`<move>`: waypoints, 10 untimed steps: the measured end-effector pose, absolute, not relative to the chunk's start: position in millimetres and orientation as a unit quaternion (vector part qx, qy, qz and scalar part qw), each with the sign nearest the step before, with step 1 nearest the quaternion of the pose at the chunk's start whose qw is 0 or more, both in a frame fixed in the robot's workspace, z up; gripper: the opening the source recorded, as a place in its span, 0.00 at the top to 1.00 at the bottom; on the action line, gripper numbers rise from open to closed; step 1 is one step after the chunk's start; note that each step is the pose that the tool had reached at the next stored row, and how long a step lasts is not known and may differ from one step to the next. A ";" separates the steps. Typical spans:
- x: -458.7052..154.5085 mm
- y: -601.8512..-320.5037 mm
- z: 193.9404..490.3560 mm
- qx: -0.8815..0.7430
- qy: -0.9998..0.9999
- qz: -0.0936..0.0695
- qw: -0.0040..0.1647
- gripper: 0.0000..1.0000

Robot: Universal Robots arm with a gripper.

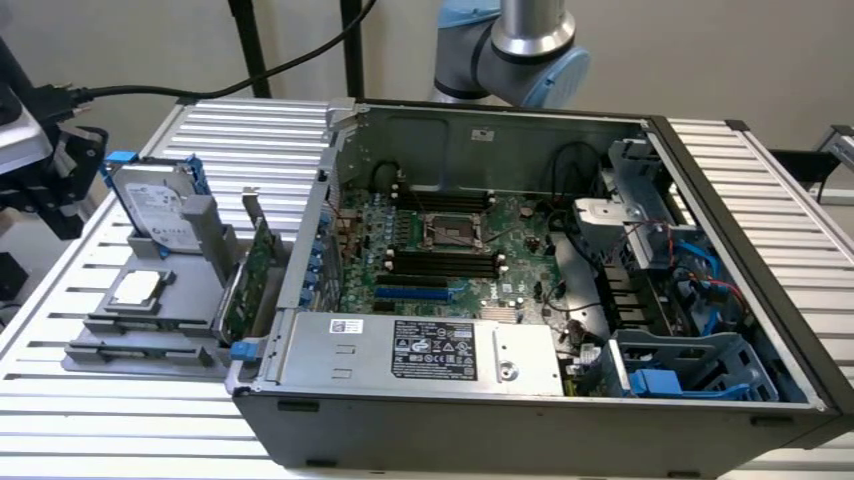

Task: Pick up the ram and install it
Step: 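Pick up the ram and move it above insertion slot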

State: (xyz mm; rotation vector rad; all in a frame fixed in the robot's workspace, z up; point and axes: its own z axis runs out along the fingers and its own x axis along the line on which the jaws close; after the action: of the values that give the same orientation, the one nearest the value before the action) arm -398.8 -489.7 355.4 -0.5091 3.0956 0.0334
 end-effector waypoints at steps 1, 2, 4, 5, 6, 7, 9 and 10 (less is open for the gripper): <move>-398.8 -489.7 355.0 -0.172 0.985 0.011 0.002 0.89; -398.9 -489.7 354.6 -0.180 0.984 0.011 0.002 0.89; -398.8 -489.7 353.8 -0.199 0.980 0.011 0.002 0.89; -398.8 -489.7 353.5 -0.207 0.978 0.011 0.002 0.89; -398.8 -489.7 353.1 -0.216 0.976 0.011 0.002 0.89; -398.8 -489.7 352.7 -0.225 0.974 0.011 0.001 0.89; -398.8 -489.7 351.9 -0.243 0.970 0.011 0.001 0.89; -398.8 -489.7 351.5 -0.252 0.968 0.011 0.001 0.89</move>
State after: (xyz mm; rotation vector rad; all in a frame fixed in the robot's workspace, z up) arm -398.8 -489.7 351.5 -0.7903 3.0379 0.0339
